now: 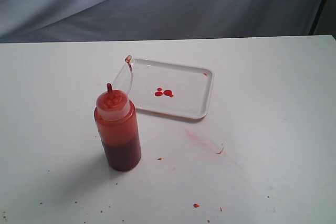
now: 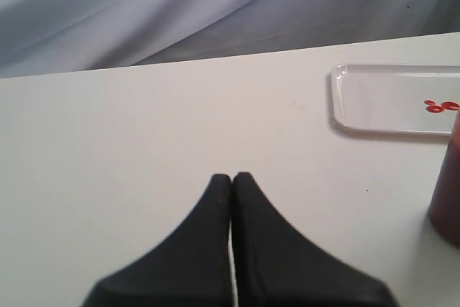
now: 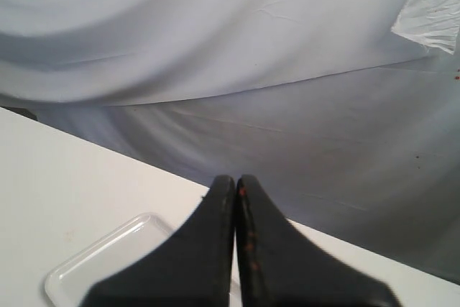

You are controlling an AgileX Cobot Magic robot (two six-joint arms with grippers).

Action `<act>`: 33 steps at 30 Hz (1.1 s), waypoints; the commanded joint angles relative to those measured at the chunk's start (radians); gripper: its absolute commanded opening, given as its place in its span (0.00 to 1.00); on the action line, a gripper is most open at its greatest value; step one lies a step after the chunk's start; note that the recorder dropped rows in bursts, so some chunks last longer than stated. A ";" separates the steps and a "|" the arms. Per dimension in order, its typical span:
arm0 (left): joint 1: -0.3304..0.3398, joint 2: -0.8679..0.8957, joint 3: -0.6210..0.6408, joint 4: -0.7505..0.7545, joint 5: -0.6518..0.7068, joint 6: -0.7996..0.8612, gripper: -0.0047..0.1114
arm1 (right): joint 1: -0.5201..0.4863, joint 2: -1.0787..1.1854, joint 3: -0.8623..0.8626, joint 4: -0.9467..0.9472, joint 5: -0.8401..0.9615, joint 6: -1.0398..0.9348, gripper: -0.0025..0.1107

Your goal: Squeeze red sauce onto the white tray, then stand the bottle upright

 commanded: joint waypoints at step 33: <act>0.002 -0.005 0.005 0.018 -0.035 -0.043 0.04 | -0.008 -0.005 0.005 0.006 -0.010 0.007 0.02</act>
